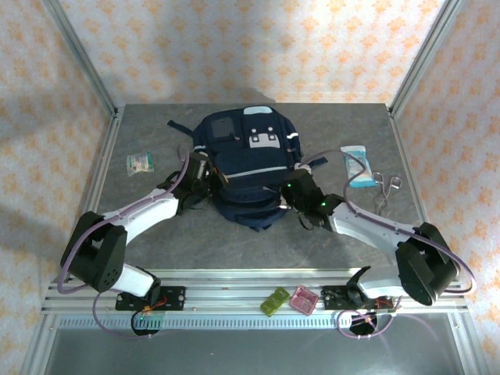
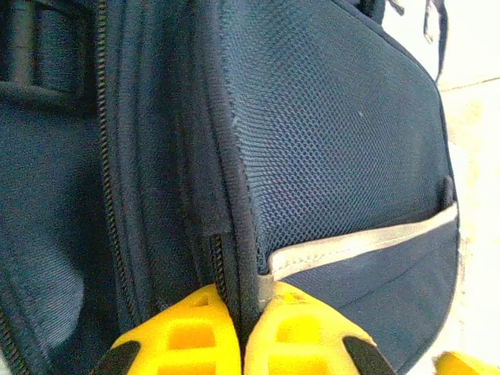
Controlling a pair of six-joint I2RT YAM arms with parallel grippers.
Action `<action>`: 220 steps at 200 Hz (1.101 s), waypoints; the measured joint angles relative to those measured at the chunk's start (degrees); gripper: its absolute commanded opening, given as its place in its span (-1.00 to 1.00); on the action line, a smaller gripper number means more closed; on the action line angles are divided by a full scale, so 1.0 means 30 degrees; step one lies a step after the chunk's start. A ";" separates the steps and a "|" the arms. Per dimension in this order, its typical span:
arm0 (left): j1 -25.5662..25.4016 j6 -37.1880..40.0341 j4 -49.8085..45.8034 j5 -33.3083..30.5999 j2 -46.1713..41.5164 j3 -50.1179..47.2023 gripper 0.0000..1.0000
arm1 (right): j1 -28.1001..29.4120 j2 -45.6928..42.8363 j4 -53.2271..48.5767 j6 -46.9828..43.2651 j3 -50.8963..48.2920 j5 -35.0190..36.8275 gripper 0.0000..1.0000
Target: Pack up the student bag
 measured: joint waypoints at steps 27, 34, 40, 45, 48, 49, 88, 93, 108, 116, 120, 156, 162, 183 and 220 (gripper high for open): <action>0.0590 0.0641 -0.0641 -0.0532 0.0823 0.1304 -1.00 | 0.0401 -0.0189 -0.0226 0.0277 -0.0321 -0.0233 -1.00; 0.0648 0.0780 -0.0750 -0.0590 0.1115 0.1654 -1.00 | 0.0627 -0.0182 -0.0226 0.0372 -0.0328 -0.0291 -1.00; 0.0714 0.0954 -0.0867 -0.0583 0.1392 0.1982 -1.00 | 0.0903 -0.0182 -0.0211 0.0495 -0.0328 -0.0328 -1.00; 0.0787 0.1093 -0.0984 -0.0583 0.1661 0.2310 -1.00 | 0.1180 -0.0160 -0.0211 0.0583 -0.0306 -0.0372 -1.00; 0.0831 0.1129 -0.1027 -0.0583 0.1800 0.2499 -1.00 | 0.1319 -0.0138 -0.0189 0.0648 -0.0306 -0.0386 -1.00; 0.0845 0.1144 -0.1056 -0.0583 0.1843 0.2550 -1.00 | 0.1362 -0.0124 -0.0182 0.0663 -0.0299 -0.0401 -1.00; 0.1741 0.1931 -0.1785 -0.0554 0.3548 0.4991 -1.00 | 0.2973 0.1610 0.0219 0.1180 0.0772 -0.0729 -1.00; 0.1829 0.2040 -0.1821 -0.0554 0.3636 0.5195 -1.00 | 0.2980 0.1807 0.0226 0.1224 0.0962 -0.0714 -1.00; 0.1953 0.2164 -0.1851 -0.0554 0.3687 0.5428 -1.00 | 0.2943 0.2098 0.0284 0.1217 0.1450 -0.0546 -0.73; 0.1960 0.2237 -0.1858 -0.0554 0.3687 0.5435 -1.00 | 0.2841 0.2127 0.0313 0.1180 0.1683 -0.0481 -0.65; 0.1960 0.2266 -0.1872 -0.0554 0.3687 0.5435 -1.00 | 0.2776 0.2127 0.0313 0.1115 0.1807 -0.0452 -0.63; 0.1960 0.2463 -0.1763 -0.0401 0.3468 0.4925 -1.00 | 0.1377 0.2186 0.0590 0.0823 0.2637 -0.0430 -0.58; 0.1967 0.2499 -0.1676 -0.0233 0.3330 0.4699 -1.00 | 0.1144 0.2237 0.0597 0.0707 0.2739 -0.0408 -0.58; 0.1996 0.2623 -0.1494 0.0495 0.2579 0.3796 -1.00 | 0.0641 0.2586 0.0561 0.0321 0.3235 -0.0007 -0.57; 0.2069 0.2674 -0.0954 0.2127 0.0874 0.1603 -1.00 | -0.0233 0.3934 0.0503 -0.0393 0.5093 0.0168 -0.57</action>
